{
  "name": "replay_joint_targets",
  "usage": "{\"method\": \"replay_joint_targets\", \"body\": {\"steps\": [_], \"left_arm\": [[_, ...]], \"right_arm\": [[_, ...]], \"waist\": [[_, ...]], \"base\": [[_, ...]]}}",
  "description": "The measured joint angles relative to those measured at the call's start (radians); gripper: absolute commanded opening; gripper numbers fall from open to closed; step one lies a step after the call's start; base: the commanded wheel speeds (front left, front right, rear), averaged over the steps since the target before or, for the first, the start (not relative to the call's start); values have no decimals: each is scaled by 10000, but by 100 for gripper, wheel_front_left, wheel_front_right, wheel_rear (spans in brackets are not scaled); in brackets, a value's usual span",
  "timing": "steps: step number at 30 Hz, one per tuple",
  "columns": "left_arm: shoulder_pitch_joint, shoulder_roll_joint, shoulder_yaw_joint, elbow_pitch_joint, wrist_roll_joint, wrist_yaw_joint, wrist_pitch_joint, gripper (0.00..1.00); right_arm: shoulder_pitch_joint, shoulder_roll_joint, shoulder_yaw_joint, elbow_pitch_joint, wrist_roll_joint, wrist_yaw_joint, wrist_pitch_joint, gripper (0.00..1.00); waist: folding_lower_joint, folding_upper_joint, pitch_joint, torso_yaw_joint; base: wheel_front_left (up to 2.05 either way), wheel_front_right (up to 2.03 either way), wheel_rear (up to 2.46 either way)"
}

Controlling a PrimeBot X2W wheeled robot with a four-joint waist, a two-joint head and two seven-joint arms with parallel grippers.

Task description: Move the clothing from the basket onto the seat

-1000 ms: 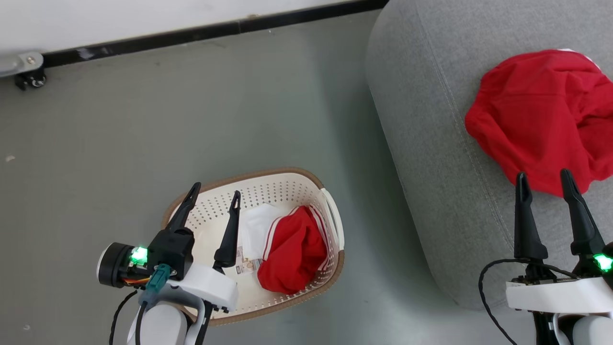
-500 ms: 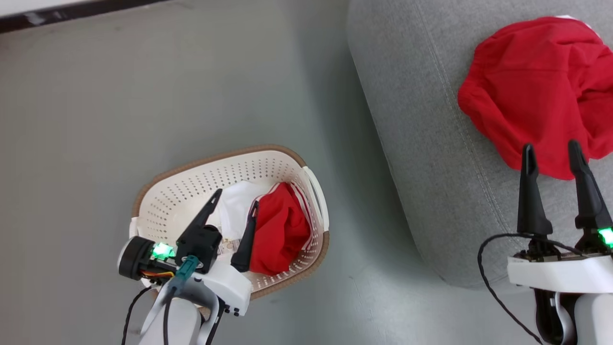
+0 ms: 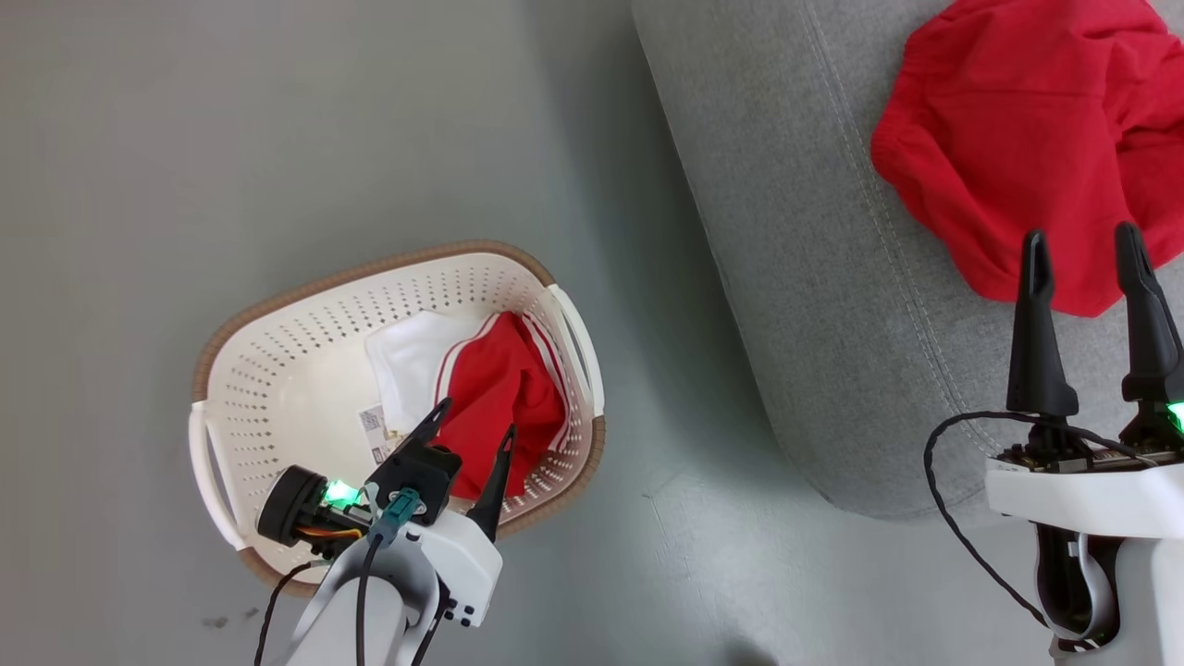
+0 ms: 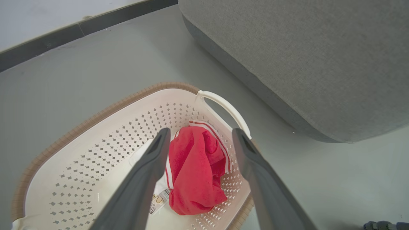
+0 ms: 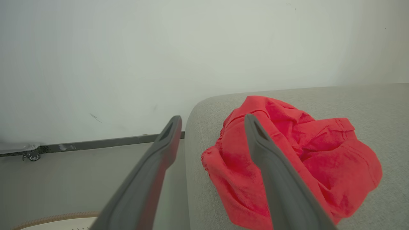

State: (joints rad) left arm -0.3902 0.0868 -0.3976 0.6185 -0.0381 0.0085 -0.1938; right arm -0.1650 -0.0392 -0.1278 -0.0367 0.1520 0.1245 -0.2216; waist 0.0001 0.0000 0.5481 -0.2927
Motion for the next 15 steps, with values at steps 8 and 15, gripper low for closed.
{"method": "replay_joint_targets", "body": {"steps": [8,15], "left_arm": [[-457,-100,-10,926,-4,15,2,100],[-1064,-107,102,1515,-21,69,0,100]], "right_arm": [[-314,2,-21,-219,-29,0,-75,100],[-829,2,-10,-405,-29,0,-88,100]], "waist": [[0,0,558,-265],[0,0,977,-394]], "base": [[0,0,0],[0,0,0]]}}
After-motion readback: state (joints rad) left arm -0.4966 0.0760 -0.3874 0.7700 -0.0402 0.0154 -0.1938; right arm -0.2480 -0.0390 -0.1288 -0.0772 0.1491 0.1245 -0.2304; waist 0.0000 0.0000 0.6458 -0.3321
